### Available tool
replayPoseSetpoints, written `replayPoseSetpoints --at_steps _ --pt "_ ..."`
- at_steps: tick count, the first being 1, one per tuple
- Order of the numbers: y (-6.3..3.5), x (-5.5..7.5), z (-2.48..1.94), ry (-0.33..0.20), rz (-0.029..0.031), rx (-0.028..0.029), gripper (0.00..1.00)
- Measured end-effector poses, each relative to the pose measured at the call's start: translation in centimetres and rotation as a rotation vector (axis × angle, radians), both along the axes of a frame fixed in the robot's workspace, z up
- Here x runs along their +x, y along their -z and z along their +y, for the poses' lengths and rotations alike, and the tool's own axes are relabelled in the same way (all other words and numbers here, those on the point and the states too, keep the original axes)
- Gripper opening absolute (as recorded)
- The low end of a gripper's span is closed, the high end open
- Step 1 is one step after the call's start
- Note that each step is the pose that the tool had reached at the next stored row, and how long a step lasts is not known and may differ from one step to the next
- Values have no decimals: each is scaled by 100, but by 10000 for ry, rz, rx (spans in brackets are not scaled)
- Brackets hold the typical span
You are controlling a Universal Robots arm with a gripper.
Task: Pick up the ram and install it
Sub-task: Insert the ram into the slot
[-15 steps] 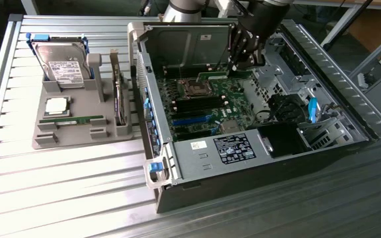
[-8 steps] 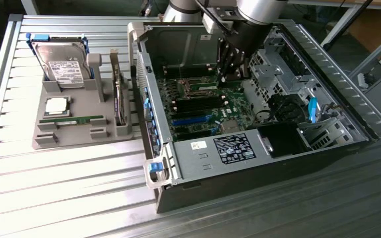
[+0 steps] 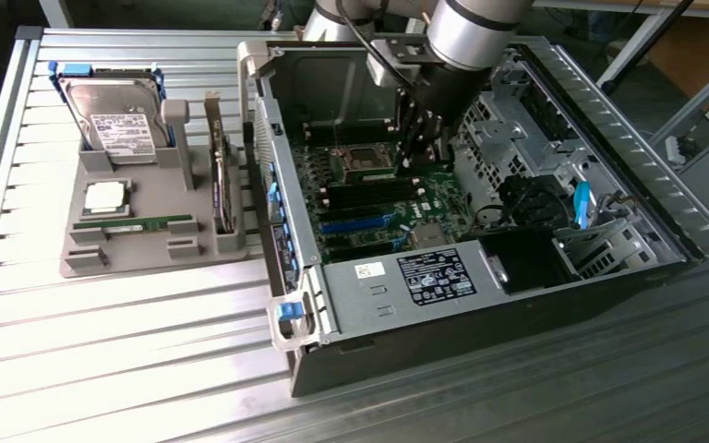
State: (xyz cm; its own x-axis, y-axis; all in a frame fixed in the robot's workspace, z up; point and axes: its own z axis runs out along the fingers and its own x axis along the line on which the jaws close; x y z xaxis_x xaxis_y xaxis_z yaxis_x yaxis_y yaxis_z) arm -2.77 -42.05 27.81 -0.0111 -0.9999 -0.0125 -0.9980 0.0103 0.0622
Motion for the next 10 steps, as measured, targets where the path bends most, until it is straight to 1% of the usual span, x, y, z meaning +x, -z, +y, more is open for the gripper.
replayPoseSetpoints --at_steps 1,5,9,10 --pt "41 -11 0 -1 0 -1 12" --pt "148 -35 11 -1 0 0 12" --pt "219 -45 11 -1 0 0 12" --pt "262 -58 12 -1 0 0 12"
